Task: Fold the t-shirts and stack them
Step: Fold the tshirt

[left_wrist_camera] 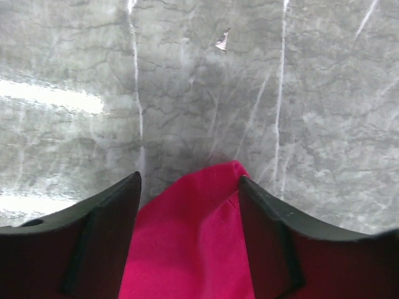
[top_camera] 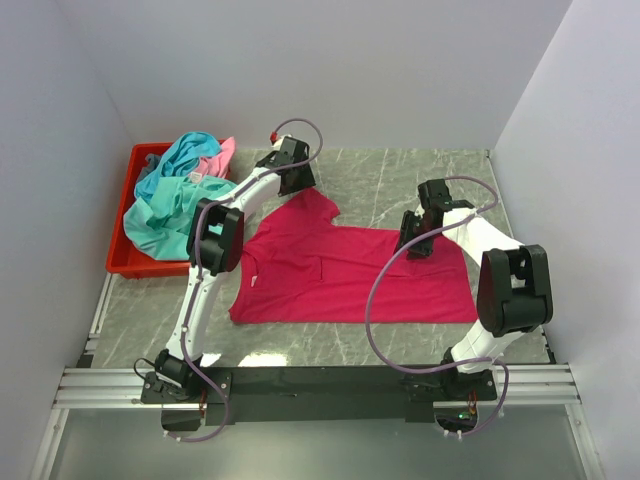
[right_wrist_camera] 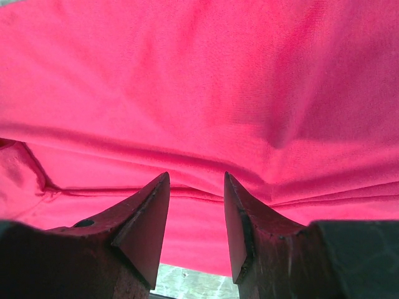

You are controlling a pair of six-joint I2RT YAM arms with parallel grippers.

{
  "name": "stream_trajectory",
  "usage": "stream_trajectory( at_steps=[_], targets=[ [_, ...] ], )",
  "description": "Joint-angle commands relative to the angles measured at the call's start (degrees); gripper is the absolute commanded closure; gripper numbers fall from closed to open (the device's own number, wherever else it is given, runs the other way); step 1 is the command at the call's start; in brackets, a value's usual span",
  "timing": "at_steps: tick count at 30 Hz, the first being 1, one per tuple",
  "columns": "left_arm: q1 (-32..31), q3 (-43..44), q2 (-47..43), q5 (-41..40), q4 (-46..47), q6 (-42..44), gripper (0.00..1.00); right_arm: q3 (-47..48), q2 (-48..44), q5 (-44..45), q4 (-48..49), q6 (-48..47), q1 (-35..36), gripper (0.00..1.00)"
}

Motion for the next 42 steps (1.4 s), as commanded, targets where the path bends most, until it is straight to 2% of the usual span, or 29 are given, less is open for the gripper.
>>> stream_trajectory(
  at_steps=[1, 12, 15, 21, 27, 28, 33, 42],
  targets=[
    [-0.2, 0.5, -0.4, 2.1, 2.2, -0.7, 0.34, 0.0, -0.4, -0.2, 1.2, -0.3, 0.2, 0.53],
    [-0.3, 0.2, 0.9, 4.3, 3.0, -1.3, 0.4, -0.8, -1.1, 0.2, 1.8, 0.3, 0.2, 0.53],
    [-0.5, -0.3, 0.9, 4.3, 3.1, -1.2, 0.46, -1.0, -1.1, 0.2, 2.2, 0.5, 0.2, 0.53],
    [-0.5, -0.2, 0.9, 4.8, 3.4, -1.4, 0.72, -0.9, -0.5, -0.5, 3.6, 1.6, -1.0, 0.53],
    [-0.4, 0.3, 0.5, 5.1, 3.4, -1.1, 0.93, 1.4, 0.6, 0.7, 6.2, 1.3, -7.3, 0.53],
    [-0.4, 0.2, 0.2, 4.9, 3.1, -0.9, 1.0, 2.0, 0.9, 1.0, 6.5, 1.1, -8.5, 0.53],
    [-0.4, -1.4, -2.0, 4.1, 3.0, -0.4, 1.0, 5.0, 3.8, 5.9, 9.7, 0.4, -14.4, 0.53],
    [-0.5, -4.3, -4.9, 4.6, 3.0, -0.9, 1.0, 8.7, 8.3, 16.3, 15.5, 0.7, -17.0, 0.52]
  ],
)
